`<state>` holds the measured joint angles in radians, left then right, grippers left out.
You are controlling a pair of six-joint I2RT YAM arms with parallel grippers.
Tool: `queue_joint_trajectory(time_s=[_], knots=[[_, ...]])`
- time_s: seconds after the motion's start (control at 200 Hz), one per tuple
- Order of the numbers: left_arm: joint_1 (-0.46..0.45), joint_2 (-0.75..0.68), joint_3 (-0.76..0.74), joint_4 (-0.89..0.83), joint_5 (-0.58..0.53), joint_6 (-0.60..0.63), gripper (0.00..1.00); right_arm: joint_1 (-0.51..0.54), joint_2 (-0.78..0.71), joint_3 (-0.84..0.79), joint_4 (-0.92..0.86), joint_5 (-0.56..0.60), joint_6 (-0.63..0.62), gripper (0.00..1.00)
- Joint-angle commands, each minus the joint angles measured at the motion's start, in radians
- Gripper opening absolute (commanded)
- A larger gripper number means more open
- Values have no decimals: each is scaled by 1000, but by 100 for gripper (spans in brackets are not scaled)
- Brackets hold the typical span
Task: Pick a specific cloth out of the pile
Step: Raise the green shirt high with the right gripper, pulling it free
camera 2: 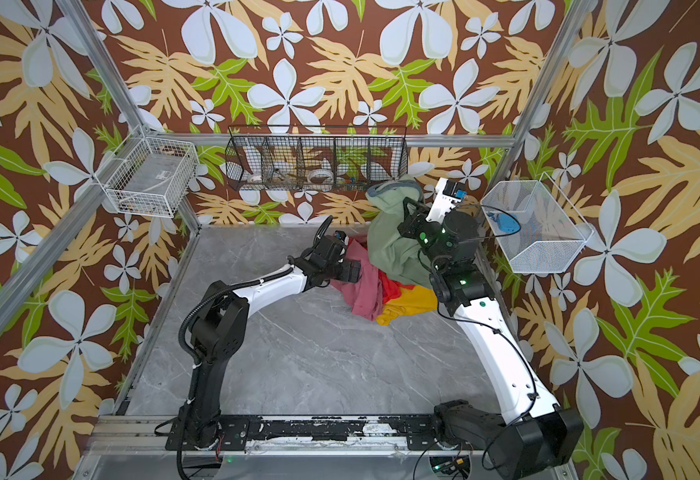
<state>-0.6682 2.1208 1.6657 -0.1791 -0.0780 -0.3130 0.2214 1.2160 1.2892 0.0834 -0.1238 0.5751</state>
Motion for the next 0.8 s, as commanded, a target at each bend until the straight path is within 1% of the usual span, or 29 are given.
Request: queue_joint_trajectory(time_s=[0.0,0.125,0.25,0.32,0.405,0.531,0.646,0.796], knots=[[2,4,28,-44,-18,9,100,6,-5,25,49,-12,5,0],[5,21,96,-140,-25,46,100,15,-13,40,71,-31,10,0],[7,32,153,-222,-40,70,100,21,8,63,103,-97,44,0],[7,15,145,-223,-51,69,100,49,28,67,104,-97,43,0],[13,-11,127,-210,-34,54,100,88,49,50,106,-76,35,0],[18,-60,91,-201,-28,52,100,96,56,-44,174,-66,84,0],[19,-101,56,-224,-83,83,100,96,58,-103,195,-49,83,0],[19,-102,56,-304,-180,107,100,96,88,-131,167,-50,58,0]])
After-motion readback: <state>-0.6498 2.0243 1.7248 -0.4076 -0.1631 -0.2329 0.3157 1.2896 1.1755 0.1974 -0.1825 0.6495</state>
